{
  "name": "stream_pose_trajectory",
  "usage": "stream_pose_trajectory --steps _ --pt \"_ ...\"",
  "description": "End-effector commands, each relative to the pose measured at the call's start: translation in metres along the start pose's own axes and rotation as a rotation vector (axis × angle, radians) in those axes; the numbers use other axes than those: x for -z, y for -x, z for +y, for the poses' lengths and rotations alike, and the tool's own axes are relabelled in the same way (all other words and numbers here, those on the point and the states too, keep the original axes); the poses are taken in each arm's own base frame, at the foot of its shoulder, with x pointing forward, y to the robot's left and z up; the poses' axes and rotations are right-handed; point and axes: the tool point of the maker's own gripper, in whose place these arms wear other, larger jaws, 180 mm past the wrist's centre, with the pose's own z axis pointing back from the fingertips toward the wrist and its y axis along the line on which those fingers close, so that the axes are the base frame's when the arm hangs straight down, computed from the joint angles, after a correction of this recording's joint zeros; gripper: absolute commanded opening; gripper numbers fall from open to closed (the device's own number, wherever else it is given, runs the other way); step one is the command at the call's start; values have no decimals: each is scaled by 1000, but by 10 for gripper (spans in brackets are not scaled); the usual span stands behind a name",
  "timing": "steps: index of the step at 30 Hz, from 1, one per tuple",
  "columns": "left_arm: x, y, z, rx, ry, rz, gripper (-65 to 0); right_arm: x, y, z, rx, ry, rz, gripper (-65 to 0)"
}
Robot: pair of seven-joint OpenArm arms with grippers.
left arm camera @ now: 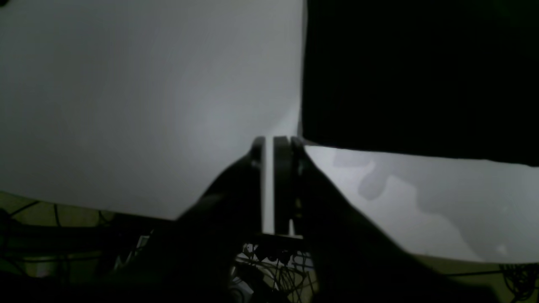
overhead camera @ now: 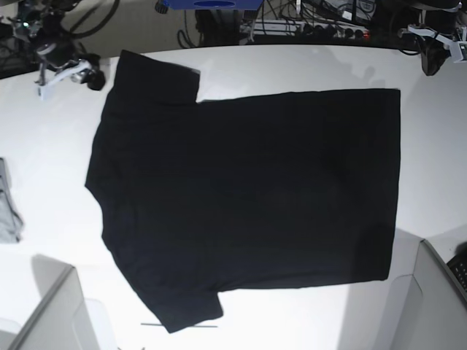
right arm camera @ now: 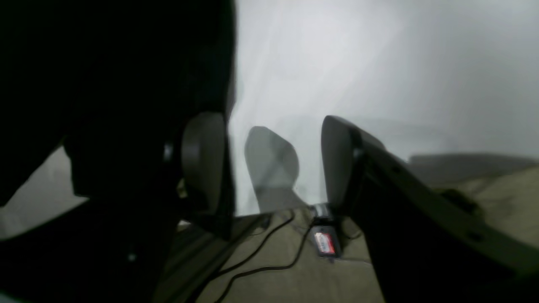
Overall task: Fold the T-shirt properly
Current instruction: 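Lower the right gripper onto the shoulder seam and pinch it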
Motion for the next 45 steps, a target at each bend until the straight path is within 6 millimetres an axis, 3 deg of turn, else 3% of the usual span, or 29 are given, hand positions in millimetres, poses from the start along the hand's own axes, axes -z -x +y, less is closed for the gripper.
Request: stream_pose_trajectory --steps 1,12,20,32,37,41,45 --pt "-4 -10 1 14 7 -32 -609 -2 -7 0 -13 -7 -19 -297" --pt "-3 -10 0 13 10 -33 -607 8 1 1 20 -27 8 -297" --pt "-3 -10 1 13 8 -34 -607 20 21 25 -45 -96 78 -300" --pt "2 -13 -1 -1 11 -48 -607 16 32 22 -41 -88 106 -302" --pt "7 -1 4 -51 -8 -39 -607 17 34 22 -38 -89 113 -302" --pt "9 5 4 -65 -8 -28 -607 26 55 28 -26 -120 188 -303" --pt "8 5 5 -68 -10 -31 -607 31 60 30 -12 -133 200 -303"
